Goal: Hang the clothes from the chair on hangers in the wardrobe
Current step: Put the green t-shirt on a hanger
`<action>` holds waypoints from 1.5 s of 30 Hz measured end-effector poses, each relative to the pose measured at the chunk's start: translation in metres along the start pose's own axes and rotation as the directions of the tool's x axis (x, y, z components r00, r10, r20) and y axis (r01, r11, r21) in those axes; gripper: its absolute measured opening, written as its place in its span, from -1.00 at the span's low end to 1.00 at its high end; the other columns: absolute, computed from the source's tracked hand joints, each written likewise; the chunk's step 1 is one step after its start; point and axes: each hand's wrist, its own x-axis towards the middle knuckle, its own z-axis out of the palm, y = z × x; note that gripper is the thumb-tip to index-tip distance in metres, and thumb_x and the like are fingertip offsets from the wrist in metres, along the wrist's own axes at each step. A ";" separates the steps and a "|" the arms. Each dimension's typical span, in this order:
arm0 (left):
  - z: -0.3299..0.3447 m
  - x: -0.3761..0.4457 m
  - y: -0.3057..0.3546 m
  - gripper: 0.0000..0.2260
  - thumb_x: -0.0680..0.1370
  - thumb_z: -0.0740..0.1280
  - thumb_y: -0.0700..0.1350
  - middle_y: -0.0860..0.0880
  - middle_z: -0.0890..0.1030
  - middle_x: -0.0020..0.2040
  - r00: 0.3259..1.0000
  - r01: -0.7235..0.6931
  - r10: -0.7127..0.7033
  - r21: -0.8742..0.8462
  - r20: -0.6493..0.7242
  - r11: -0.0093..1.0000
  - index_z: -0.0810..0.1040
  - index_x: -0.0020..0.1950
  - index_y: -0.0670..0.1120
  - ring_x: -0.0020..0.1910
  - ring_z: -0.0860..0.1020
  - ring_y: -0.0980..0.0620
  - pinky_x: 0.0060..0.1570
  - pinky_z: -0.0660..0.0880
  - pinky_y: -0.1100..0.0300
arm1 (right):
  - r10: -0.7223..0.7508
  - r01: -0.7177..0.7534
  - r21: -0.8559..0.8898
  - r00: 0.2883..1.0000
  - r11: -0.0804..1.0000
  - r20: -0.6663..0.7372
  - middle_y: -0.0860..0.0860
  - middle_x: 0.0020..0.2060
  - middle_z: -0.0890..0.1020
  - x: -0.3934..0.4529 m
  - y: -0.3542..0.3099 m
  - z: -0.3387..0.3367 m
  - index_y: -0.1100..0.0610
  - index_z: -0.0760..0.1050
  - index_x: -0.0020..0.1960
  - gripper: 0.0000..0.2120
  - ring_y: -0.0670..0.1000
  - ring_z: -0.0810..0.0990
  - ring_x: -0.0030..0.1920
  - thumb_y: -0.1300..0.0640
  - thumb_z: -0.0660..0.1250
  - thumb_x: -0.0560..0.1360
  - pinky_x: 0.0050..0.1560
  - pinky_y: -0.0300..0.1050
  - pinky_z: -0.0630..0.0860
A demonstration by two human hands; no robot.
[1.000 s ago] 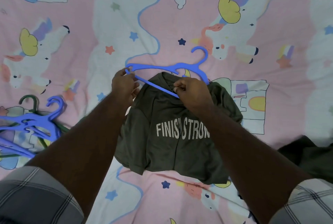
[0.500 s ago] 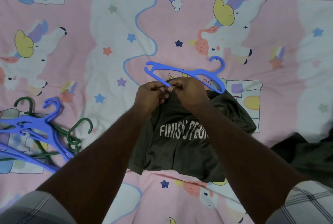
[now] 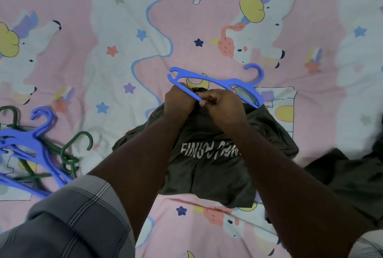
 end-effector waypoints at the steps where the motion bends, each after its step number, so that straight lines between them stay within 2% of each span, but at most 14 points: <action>1: -0.003 0.000 -0.002 -0.86 0.52 0.37 -0.14 -0.11 0.67 -0.26 0.998 0.054 -0.052 -0.144 0.023 0.988 0.61 -0.13 -0.21 -0.26 0.63 -0.12 -0.17 0.59 0.01 | 0.011 -0.011 -0.007 1.000 1.000 -0.007 -0.02 0.04 0.71 0.000 0.002 0.001 0.07 0.67 0.18 -0.77 -0.12 0.57 0.00 0.18 0.41 0.54 0.05 -0.33 0.35; 5: -0.024 -0.007 -0.006 -0.85 0.60 0.29 -0.24 -0.17 0.65 -0.26 0.946 0.310 -0.283 -0.712 0.161 0.630 0.64 -0.08 -0.19 -0.33 0.59 -0.03 -0.32 0.56 0.18 | 0.048 -0.048 -0.023 0.999 0.999 -0.020 -0.01 0.03 0.71 0.001 0.004 0.004 0.09 0.66 0.18 -0.77 -0.14 0.57 -0.03 0.18 0.42 0.53 0.04 -0.35 0.37; 7: -0.037 -0.007 -0.008 -0.83 0.65 0.28 -0.12 -0.11 0.69 -0.18 0.911 0.376 -0.339 -0.812 0.236 0.447 0.64 -0.02 -0.14 -0.30 0.62 0.02 -0.28 0.58 0.22 | 0.051 -0.050 -0.056 0.999 0.997 0.008 0.00 0.03 0.71 0.002 0.004 0.005 0.08 0.65 0.19 -0.77 -0.15 0.56 -0.05 0.17 0.42 0.54 0.05 -0.33 0.38; 9: -0.052 -0.004 -0.012 -0.73 0.65 0.29 0.06 -0.06 0.72 -0.09 0.903 0.394 -0.324 -0.846 0.282 0.360 0.65 0.05 -0.10 -0.22 0.65 0.03 -0.21 0.60 0.19 | 0.049 -0.045 -0.092 0.998 0.995 0.040 0.00 0.05 0.71 0.005 0.004 0.001 0.09 0.64 0.21 -0.76 -0.15 0.55 -0.06 0.15 0.42 0.54 0.06 -0.32 0.38; 13: -0.073 -0.005 -0.019 -0.75 0.64 0.30 0.06 -0.04 0.71 -0.07 0.917 0.397 -0.208 -0.832 0.341 0.386 0.68 0.03 -0.07 -0.18 0.65 0.03 -0.12 0.55 0.19 | -0.069 0.050 -0.180 0.993 0.982 -0.100 -0.03 0.19 0.63 0.023 0.002 -0.015 0.04 0.56 0.33 -0.64 -0.03 0.53 0.16 0.08 0.39 0.54 0.27 -0.07 0.42; 16: -0.078 -0.009 -0.017 -0.82 0.62 0.32 -0.02 -0.05 0.68 -0.13 0.915 0.402 -0.149 -0.838 0.374 0.369 0.68 0.00 -0.06 -0.24 0.62 0.04 -0.22 0.53 0.22 | -0.115 0.094 -0.364 0.993 0.927 -0.037 -0.08 0.29 0.59 0.043 -0.008 -0.028 -0.05 0.54 0.35 -0.65 0.04 0.48 0.32 0.03 0.35 0.57 0.31 0.20 0.39; 21: -0.080 -0.007 -0.016 -0.78 0.61 0.35 -0.04 -0.08 0.67 -0.13 0.923 0.384 -0.187 -0.835 0.336 0.395 0.68 0.14 -0.12 -0.32 0.62 0.06 -0.24 0.50 0.23 | 0.017 0.034 -0.363 0.990 0.931 0.138 -0.07 0.01 0.69 0.059 -0.010 -0.053 -0.02 0.64 0.19 -0.79 -0.08 0.56 -0.15 0.11 0.33 0.60 0.08 -0.03 0.53; 24: -0.080 -0.005 -0.018 -0.74 0.62 0.33 0.03 -0.09 0.69 -0.06 0.920 0.390 -0.208 -0.823 0.332 0.413 0.68 0.13 -0.11 -0.26 0.64 0.05 -0.18 0.54 0.20 | 0.032 0.027 -0.370 0.988 0.929 0.152 -0.01 0.18 0.64 0.064 0.004 -0.061 0.05 0.61 0.26 -0.74 -0.02 0.59 0.07 0.17 0.29 0.61 0.14 -0.14 0.47; 27: -0.078 -0.005 -0.017 -0.65 0.61 0.29 0.19 -0.05 0.72 -0.04 0.919 0.394 -0.176 -0.818 0.353 0.418 0.65 0.07 -0.07 -0.11 0.65 0.01 -0.08 0.57 0.14 | 0.067 -0.092 -0.379 0.995 0.921 -0.078 0.08 0.26 0.60 0.079 0.032 -0.075 0.09 0.57 0.29 -0.71 0.13 0.54 0.27 0.18 0.27 0.59 0.30 -0.01 0.44; 29: -0.076 -0.004 -0.020 -0.71 0.62 0.30 0.15 -0.05 0.72 -0.04 0.931 0.362 -0.134 -0.823 0.339 0.437 0.62 0.06 -0.06 -0.04 0.64 -0.02 -0.08 0.59 0.15 | 0.227 -0.276 -0.273 0.953 0.922 -0.200 0.16 0.18 0.61 0.082 0.049 -0.089 0.18 0.55 0.24 -0.73 0.20 0.53 0.22 0.12 0.25 0.60 0.23 -0.02 0.44; 32: -0.075 -0.003 -0.024 -0.78 0.63 0.30 0.06 -0.07 0.72 -0.06 0.945 0.324 -0.107 -0.841 0.308 0.433 0.60 0.06 -0.08 -0.01 0.65 -0.04 -0.10 0.61 0.15 | 0.412 -0.409 0.059 0.891 0.911 -0.188 0.14 -0.16 0.59 0.073 0.064 -0.101 0.15 0.50 -0.04 -0.81 0.22 0.56 -0.08 0.04 0.23 0.61 -0.05 0.02 0.50; 35: -0.074 -0.004 -0.023 -0.75 0.64 0.29 0.07 -0.08 0.73 -0.02 0.952 0.305 -0.114 -0.851 0.284 0.428 0.61 0.07 -0.09 -0.01 0.67 -0.04 -0.06 0.62 0.12 | 0.504 -0.425 0.515 0.864 0.744 -0.015 0.10 -0.06 0.68 0.057 0.065 -0.105 0.06 0.49 0.19 -0.80 0.16 0.67 -0.09 0.00 0.18 0.68 -0.09 0.08 0.61; 39: -0.068 0.000 -0.012 -0.62 0.67 0.20 0.15 -0.06 0.72 -0.02 0.939 0.340 -0.180 -0.877 0.295 0.340 0.64 0.12 -0.11 -0.10 0.70 0.01 -0.14 0.62 0.17 | 0.485 -0.376 0.636 0.874 0.674 0.003 0.09 -0.08 0.68 0.048 0.076 -0.115 0.00 0.47 0.27 -0.79 0.11 0.69 -0.10 0.05 0.14 0.70 -0.16 0.09 0.60; 45: -0.036 0.008 -0.003 -0.85 0.68 0.23 -0.21 -0.14 0.68 -0.10 0.925 0.361 -0.275 -0.839 0.264 0.407 0.58 0.05 -0.18 -0.23 0.69 0.02 -0.21 0.63 0.24 | 0.509 -0.362 0.676 0.860 0.642 -0.024 0.12 -0.06 0.67 0.043 0.093 -0.126 0.04 0.45 0.39 -0.70 0.14 0.69 -0.10 0.07 0.14 0.70 -0.21 0.12 0.61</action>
